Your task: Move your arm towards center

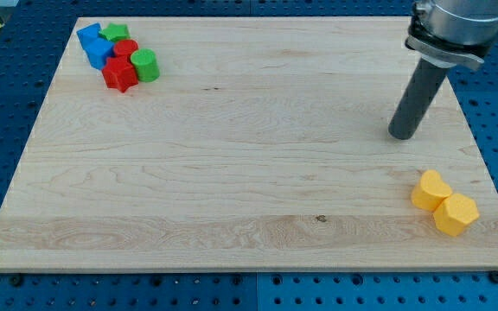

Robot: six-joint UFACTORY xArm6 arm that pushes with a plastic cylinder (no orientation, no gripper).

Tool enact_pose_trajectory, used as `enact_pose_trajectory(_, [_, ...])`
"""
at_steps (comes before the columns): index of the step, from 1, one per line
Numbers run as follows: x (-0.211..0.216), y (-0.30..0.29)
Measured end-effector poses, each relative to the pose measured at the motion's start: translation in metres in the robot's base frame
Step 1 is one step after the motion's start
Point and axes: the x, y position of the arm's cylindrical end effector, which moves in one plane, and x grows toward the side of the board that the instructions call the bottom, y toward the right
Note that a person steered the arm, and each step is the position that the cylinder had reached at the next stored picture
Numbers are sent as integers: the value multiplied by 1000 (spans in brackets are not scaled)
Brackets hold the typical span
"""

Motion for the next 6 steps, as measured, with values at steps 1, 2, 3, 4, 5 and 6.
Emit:
enact_pose_trajectory(1, [0,0])
enact_pose_trajectory(2, [0,0])
enact_pose_trajectory(3, [1,0])
enact_pose_trajectory(4, [1,0])
enact_pose_trajectory(5, [1,0])
enact_pose_trajectory(6, [3,0])
